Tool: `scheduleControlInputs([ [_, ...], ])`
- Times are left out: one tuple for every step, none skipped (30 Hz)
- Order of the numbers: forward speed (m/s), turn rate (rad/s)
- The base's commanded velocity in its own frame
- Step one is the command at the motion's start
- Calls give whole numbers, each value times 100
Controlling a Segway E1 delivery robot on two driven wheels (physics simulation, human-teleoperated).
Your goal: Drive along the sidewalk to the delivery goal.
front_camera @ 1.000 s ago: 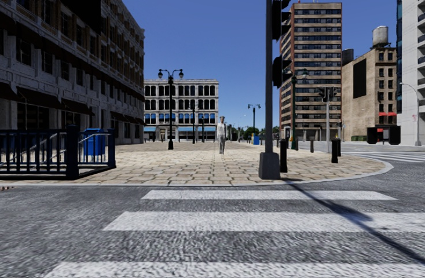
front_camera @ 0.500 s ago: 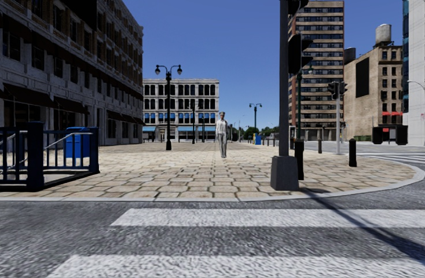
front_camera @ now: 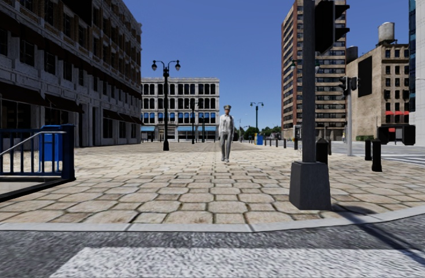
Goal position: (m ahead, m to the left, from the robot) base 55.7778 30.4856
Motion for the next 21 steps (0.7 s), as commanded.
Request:
scheduleControlInputs([
  [180,0],
  [180,0],
  [180,0],
  [180,0],
  [180,0],
  [180,0],
  [180,0],
  [180,0],
  [180,0],
  [180,0],
  [180,0],
  [180,0],
  [180,5],
  [180,5],
  [180,18],
  [180,28],
  [179,34],
  [179,34],
  [176,37],
  [175,39],
  [174,40],
])
